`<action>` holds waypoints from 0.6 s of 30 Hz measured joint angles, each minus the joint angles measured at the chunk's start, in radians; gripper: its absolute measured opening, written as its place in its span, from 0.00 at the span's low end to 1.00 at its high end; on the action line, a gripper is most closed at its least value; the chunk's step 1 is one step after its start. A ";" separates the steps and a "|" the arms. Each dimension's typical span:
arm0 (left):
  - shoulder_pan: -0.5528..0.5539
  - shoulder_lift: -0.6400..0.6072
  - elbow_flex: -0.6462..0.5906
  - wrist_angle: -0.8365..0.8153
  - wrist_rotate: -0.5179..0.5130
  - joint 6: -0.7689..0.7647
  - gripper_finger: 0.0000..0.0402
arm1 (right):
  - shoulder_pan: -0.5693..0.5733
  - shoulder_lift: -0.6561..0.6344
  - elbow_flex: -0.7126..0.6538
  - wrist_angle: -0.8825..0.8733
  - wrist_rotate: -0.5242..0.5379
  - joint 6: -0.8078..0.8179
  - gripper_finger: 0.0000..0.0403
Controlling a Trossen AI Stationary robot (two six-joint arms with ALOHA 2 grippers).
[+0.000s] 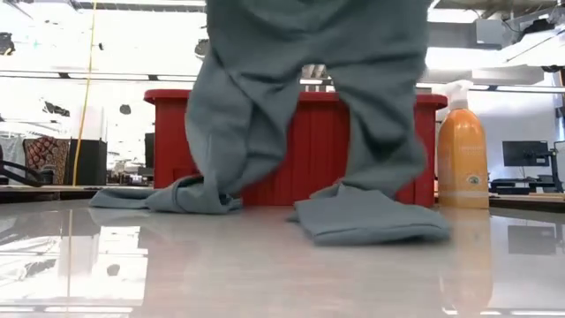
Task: Fold Laundry from Bin
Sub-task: Fold the light blue pants
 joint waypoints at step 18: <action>-0.533 -0.005 -0.994 0.344 -0.009 -0.297 0.00 | 0.266 0.172 -0.495 -0.136 0.083 0.660 0.04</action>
